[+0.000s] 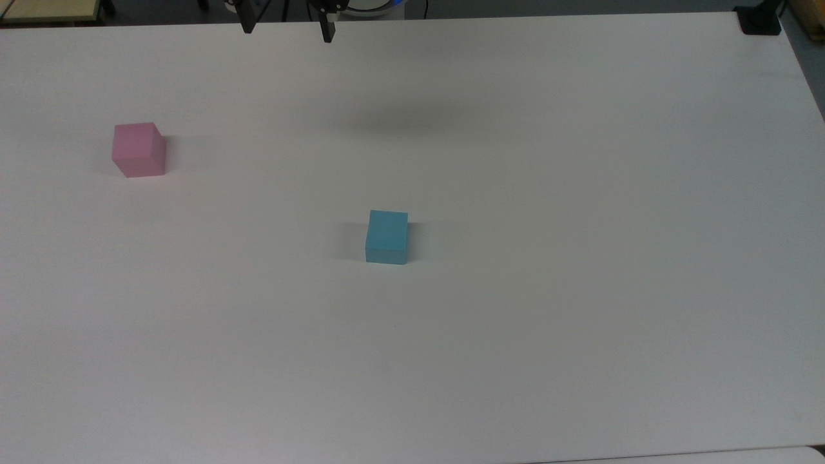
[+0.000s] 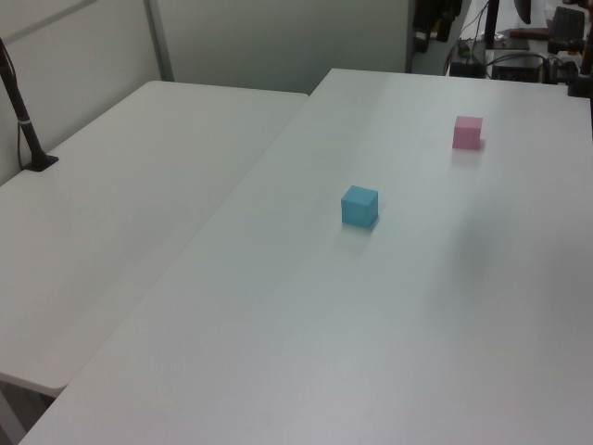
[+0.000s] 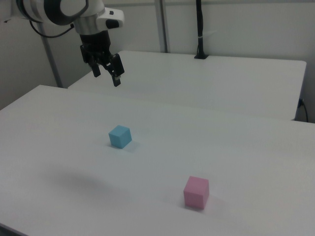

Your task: Put blue cube on pink cube

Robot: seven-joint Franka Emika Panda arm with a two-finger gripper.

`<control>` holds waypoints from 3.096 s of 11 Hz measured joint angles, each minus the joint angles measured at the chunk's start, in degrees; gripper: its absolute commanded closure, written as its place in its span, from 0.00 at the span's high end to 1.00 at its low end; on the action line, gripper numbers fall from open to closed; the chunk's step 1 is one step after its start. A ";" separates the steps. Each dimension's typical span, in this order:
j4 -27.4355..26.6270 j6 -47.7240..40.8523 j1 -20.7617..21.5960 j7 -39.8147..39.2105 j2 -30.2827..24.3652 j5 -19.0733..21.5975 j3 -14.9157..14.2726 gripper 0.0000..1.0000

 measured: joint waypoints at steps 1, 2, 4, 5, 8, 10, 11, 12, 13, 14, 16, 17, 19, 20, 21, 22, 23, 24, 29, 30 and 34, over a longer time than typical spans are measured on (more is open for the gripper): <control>0.00 0.00 0.00 0.76 0.00 0.00 -0.31 1.00; -0.05 0.00 0.15 0.76 0.06 -1.23 -0.15 1.00; -0.09 0.00 0.66 0.76 0.26 -2.55 0.20 1.00; -0.09 0.00 0.81 0.15 0.27 -3.02 0.21 1.00; -0.09 0.00 0.81 -4.38 0.27 -3.17 0.20 1.00; -0.10 0.00 0.81 -4.80 0.27 -3.17 0.20 1.00; -0.13 -0.09 0.81 -4.92 0.27 -3.17 0.20 1.00; -0.14 -0.72 0.81 -5.07 0.27 -3.17 0.20 1.00; -0.15 -1.28 0.81 -5.18 0.27 -3.17 0.20 1.00; -0.15 -1.70 0.81 -5.21 0.27 -3.17 0.21 1.00; -0.22 -1.95 0.82 -5.24 0.30 -3.17 0.24 1.00; -0.30 -1.95 0.84 -5.24 0.62 -3.17 0.34 1.00; -0.31 -1.94 0.86 -5.43 1.79 -3.17 0.66 1.00; -0.31 -1.84 0.86 -5.99 2.20 -3.17 0.74 1.00; -0.30 -1.32 0.86 -7.10 2.44 -3.17 0.77 1.00; -0.30 -0.82 0.86 -7.78 2.54 -3.16 0.77 1.00; -0.30 -0.60 0.86 -7.99 2.60 -3.16 0.77 1.00; -0.30 -0.58 0.86 -8.24 2.65 -3.16 0.78 1.00; -0.26 -0.57 0.87 -8.74 2.71 -3.16 0.83 1.00; -0.16 -0.57 0.87 -8.74 2.67 -3.16 0.83 1.00; -0.09 -0.57 0.87 -8.74 2.34 -3.16 0.83 1.00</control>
